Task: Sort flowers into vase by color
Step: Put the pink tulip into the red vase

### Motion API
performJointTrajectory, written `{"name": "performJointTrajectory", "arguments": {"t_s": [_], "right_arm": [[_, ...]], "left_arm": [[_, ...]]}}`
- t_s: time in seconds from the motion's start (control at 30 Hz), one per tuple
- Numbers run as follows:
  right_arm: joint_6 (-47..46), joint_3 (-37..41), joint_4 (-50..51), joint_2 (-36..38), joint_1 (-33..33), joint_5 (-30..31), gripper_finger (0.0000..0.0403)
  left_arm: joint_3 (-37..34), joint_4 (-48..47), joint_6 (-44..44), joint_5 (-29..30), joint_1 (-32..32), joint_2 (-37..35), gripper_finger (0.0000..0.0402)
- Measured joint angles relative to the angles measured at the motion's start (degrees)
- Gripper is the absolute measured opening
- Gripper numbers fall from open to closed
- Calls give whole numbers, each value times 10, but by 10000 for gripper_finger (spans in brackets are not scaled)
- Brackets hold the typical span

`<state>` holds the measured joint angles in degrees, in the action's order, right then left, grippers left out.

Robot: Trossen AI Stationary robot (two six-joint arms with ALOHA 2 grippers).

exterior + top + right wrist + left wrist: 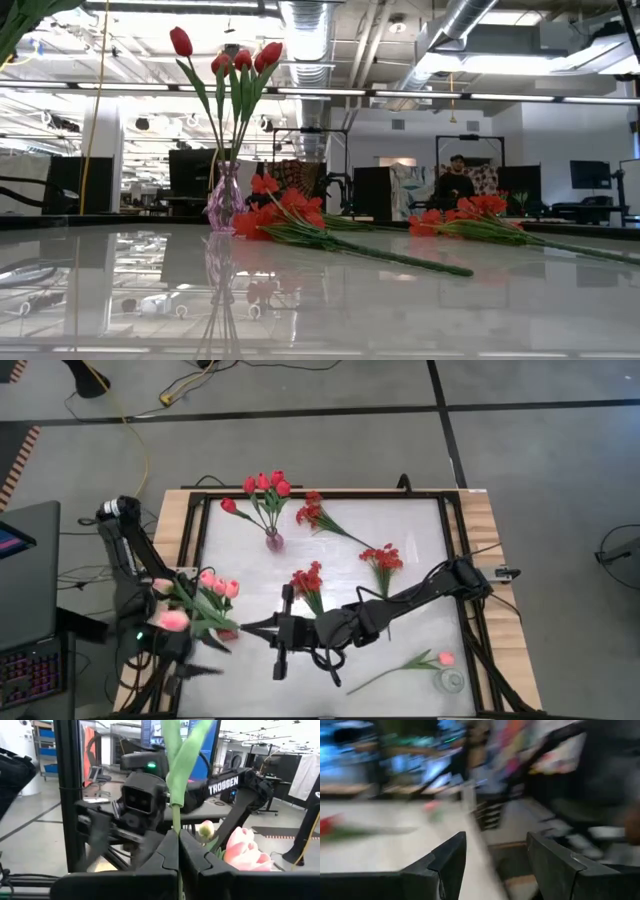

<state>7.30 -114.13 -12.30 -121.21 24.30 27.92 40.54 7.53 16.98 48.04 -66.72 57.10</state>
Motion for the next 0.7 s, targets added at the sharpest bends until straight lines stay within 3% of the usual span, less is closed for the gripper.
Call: {"name": "performJointTrajectory", "arguments": {"t_s": [0.07, 0.13, 0.27, 0.5, 0.7], "right_arm": [[4, 0, -2, 0, 5, 0, 23], [7, 0, -4, 0, 11, 2, 23], [7, 0, 4, 0, 21, 3, 23], [20, 0, -29, 0, 31, 4, 23], [22, 67, -192, -1, 8, -75, 23]], "left_arm": [[-25, 89, -46, -78, 27, 0, 194], [-31, 101, -61, -104, 56, 0, 194], [-31, 103, -100, -108, 96, -4, 194], [-31, 132, -175, -109, 105, -42, 194], [-30, 134, -200, -99, 106, -61, 194]]}}
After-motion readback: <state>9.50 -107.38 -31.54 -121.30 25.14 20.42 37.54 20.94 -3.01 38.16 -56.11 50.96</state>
